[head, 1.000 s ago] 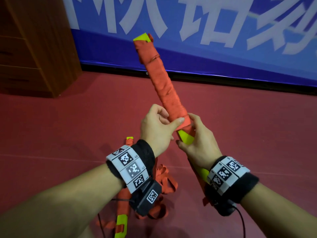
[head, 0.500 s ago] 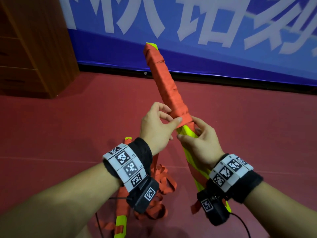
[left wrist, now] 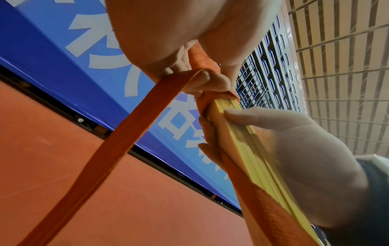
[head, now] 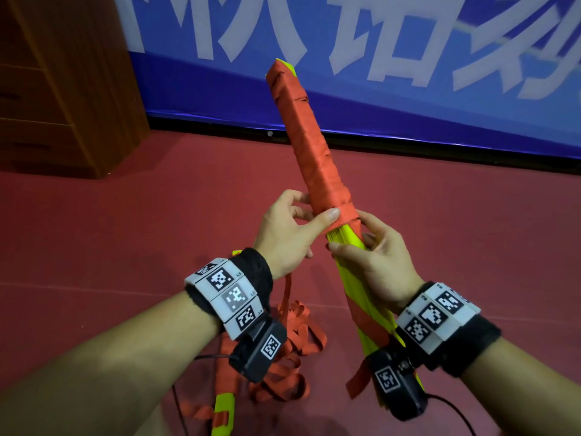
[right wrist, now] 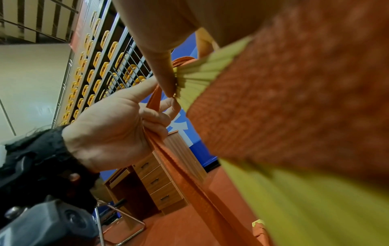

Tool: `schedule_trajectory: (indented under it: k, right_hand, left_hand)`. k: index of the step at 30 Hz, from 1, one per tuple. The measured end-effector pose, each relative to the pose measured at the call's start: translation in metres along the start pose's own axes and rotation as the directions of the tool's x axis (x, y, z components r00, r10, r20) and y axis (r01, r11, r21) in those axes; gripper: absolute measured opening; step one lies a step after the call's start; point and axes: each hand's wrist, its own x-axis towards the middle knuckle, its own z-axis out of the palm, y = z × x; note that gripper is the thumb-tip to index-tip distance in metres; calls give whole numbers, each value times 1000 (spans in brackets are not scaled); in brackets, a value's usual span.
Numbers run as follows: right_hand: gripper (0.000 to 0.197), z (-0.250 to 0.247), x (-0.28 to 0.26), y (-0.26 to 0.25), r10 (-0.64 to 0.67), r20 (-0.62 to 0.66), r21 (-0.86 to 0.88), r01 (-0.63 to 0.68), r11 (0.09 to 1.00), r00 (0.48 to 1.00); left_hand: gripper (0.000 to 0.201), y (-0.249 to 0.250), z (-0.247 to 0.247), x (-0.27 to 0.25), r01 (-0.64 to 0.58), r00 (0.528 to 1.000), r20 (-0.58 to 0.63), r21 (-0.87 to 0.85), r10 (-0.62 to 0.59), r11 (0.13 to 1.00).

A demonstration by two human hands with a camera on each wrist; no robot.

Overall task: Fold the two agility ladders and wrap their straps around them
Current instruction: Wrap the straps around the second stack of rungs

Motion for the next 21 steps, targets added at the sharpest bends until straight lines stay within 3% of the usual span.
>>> schedule_trajectory:
  k: [4,7,13,21]
  right_hand:
    - [52,4,-1,-3,-19,34,25,18,1000,999]
    - [56,6,-1,-3,-27,55,-11,27,1000,998]
    - [64,4,0,2,-67,38,-397,76,915,997]
    - [72,-3,0,-1,-155,-77,-586,81,806,985]
  left_hand:
    - [32,-1,-3,-1,-46,994,97,23,43,999]
    - [49,-1,-1,0,3,992,127,-66,5,998]
    - [39,-3,12,-6,-27,1000,-5,-114,27,993]
    - [51,0,19,-4,-3,990,-143,-76,-8,997]
